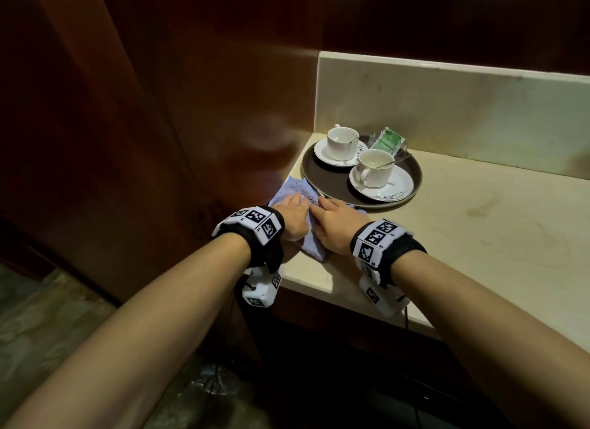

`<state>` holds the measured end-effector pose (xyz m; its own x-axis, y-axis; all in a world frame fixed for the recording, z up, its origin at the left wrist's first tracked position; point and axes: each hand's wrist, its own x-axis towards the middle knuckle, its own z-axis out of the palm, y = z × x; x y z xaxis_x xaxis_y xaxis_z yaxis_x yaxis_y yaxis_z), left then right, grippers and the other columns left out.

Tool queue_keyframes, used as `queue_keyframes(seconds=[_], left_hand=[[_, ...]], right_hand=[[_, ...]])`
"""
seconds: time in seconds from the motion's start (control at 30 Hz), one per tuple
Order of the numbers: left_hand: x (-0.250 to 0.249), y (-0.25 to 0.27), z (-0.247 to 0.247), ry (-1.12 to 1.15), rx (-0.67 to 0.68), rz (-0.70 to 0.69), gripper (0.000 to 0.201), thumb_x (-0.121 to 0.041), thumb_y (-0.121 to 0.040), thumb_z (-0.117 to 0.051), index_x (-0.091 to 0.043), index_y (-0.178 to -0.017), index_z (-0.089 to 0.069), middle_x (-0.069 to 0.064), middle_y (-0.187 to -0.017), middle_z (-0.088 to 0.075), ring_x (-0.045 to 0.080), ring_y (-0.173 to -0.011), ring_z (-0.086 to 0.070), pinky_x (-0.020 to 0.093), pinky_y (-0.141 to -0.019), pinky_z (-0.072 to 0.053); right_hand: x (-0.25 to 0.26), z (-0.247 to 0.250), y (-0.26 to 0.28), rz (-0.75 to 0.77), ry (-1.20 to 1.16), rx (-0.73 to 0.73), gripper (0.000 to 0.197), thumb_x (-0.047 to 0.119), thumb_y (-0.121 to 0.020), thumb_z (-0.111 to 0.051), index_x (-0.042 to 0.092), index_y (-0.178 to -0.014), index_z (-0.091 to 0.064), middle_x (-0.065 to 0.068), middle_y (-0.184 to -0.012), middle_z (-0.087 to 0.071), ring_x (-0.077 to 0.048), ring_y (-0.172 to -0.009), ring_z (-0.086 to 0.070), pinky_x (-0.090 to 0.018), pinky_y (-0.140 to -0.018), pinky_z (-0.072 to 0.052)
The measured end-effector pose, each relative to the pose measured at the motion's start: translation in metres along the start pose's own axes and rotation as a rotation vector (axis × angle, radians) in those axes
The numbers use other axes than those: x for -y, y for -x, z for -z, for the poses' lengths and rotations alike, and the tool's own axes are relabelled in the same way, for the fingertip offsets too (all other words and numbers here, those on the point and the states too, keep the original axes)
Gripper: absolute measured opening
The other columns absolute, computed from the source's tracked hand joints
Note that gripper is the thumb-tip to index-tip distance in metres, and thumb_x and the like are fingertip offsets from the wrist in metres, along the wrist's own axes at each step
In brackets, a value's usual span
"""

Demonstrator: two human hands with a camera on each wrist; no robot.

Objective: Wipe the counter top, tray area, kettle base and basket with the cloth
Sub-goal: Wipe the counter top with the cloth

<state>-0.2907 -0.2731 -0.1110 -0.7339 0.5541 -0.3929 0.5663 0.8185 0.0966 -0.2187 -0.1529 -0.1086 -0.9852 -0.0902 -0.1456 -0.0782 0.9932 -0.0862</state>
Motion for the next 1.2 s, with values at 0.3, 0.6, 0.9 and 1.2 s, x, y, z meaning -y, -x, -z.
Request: queue_keyframes(seconds=[0.3, 0.6, 0.9, 1.2], left_hand=[[-0.008, 0.018, -0.006, 0.034, 0.014, 0.069, 0.070, -0.031, -0.101, -0.031, -0.009, -0.156, 0.006, 0.011, -0.163, 0.012, 0.025, -0.151, 0.011, 0.043, -0.122, 0.001], [-0.013, 0.052, -0.020, 0.106, 0.013, 0.141, 0.069, -0.033, -0.102, -0.027, -0.009, -0.155, 0.009, 0.013, -0.162, 0.016, 0.025, -0.150, 0.014, 0.042, -0.122, 0.004], [-0.009, 0.093, -0.041, 0.103, -0.014, 0.124, 0.072, -0.035, -0.099, -0.028, -0.011, -0.156, 0.007, 0.011, -0.163, 0.014, 0.023, -0.151, 0.011, 0.040, -0.123, -0.001], [-0.014, 0.125, -0.051, 0.003, -0.075, 0.062, 0.078, -0.047, -0.097, -0.037, -0.015, -0.157, 0.002, 0.008, -0.164, 0.007, 0.020, -0.152, 0.002, 0.042, -0.120, -0.016]], right_hand=[[0.002, 0.003, -0.004, -0.019, -0.017, 0.165, 0.071, 0.039, -0.099, -0.038, 0.013, -0.156, -0.004, -0.020, -0.161, -0.005, -0.032, -0.149, -0.007, -0.041, -0.122, -0.010], [0.022, 0.007, 0.014, -0.079, -0.024, 0.233, 0.066, 0.035, -0.098, -0.038, 0.021, -0.156, -0.009, -0.014, -0.162, -0.006, -0.039, -0.148, -0.007, -0.046, -0.121, -0.010], [0.048, 0.003, 0.053, -0.082, -0.058, 0.251, 0.067, 0.043, -0.101, -0.036, 0.024, -0.156, -0.005, -0.009, -0.164, 0.002, -0.035, -0.150, 0.001, -0.043, -0.120, -0.004], [0.060, -0.008, 0.091, -0.116, -0.103, 0.229, 0.077, 0.046, -0.097, -0.044, 0.026, -0.156, 0.001, -0.005, -0.164, 0.007, -0.030, -0.151, 0.007, -0.042, -0.121, 0.000]])
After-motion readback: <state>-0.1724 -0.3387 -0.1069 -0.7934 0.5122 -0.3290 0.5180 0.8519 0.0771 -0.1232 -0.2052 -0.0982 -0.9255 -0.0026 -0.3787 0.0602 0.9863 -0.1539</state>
